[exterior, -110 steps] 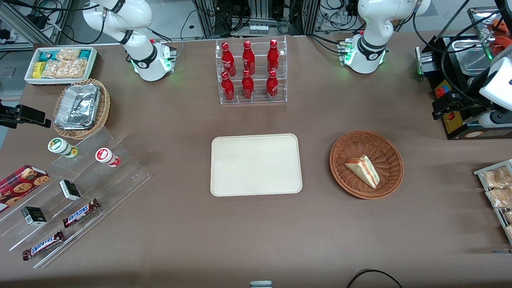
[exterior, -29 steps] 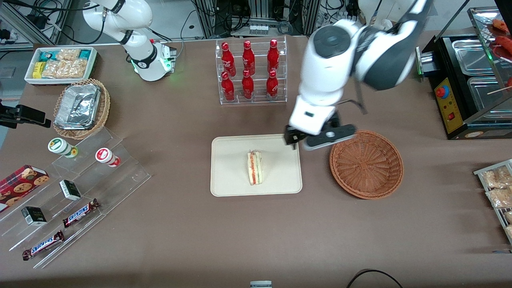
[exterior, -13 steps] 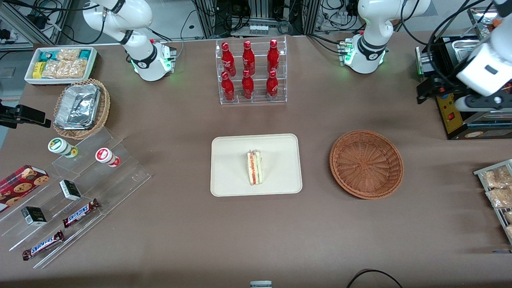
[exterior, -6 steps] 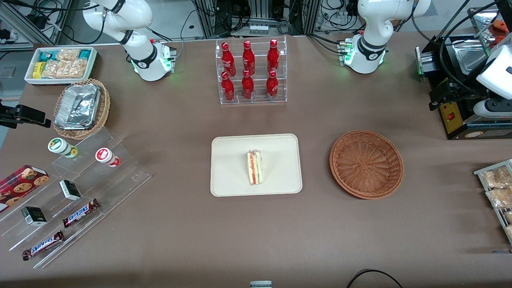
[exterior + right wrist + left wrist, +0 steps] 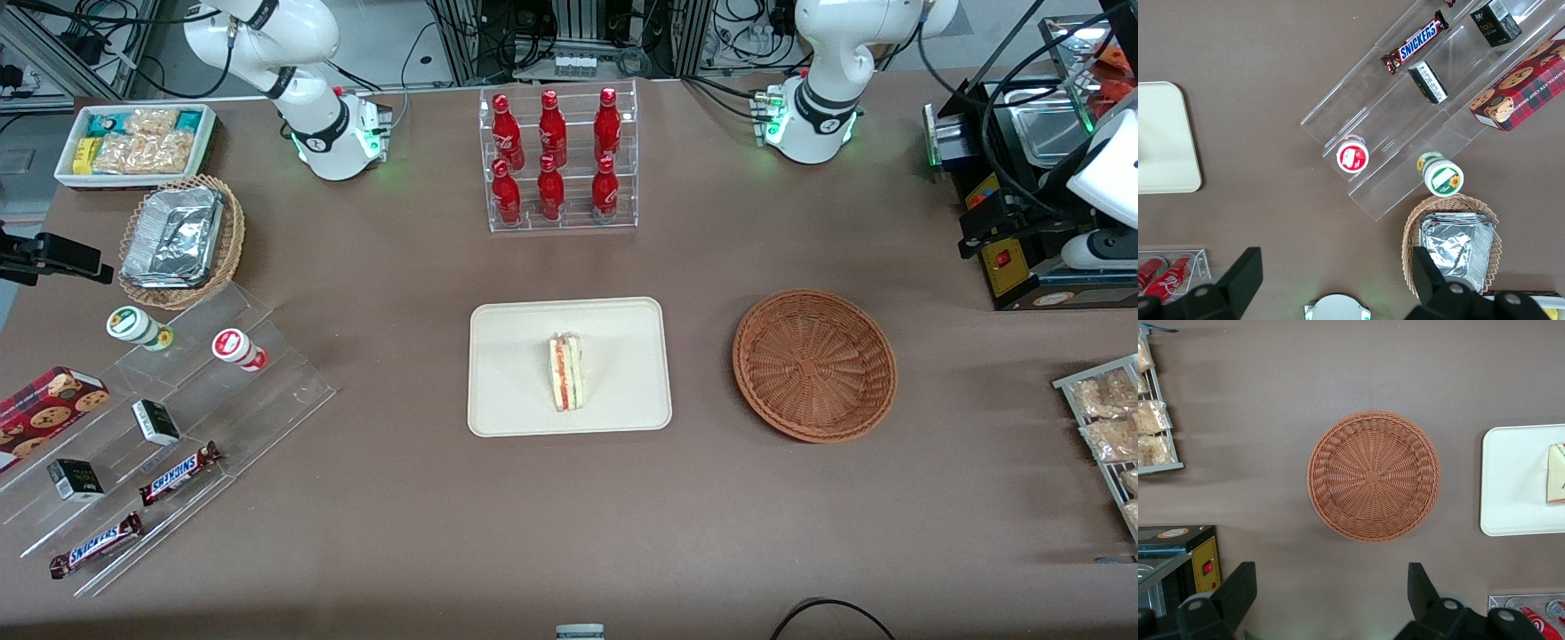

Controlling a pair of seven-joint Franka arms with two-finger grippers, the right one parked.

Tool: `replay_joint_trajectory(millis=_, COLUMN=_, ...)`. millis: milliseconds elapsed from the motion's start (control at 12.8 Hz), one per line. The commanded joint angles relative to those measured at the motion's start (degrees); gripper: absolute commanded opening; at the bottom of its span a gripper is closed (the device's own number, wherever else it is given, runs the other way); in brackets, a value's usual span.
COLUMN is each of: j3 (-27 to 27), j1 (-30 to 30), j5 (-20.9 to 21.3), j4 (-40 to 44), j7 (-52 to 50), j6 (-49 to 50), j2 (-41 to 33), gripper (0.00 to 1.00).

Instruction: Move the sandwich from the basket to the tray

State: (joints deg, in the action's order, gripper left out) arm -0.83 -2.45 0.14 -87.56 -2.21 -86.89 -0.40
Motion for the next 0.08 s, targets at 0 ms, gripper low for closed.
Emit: replay_joint_trajectory(millis=0, j3=0.6, j1=-0.1, j5=0.7, j4=1.3, j7=0.5, j6=0.6, j2=0.5, gripper=1.0)
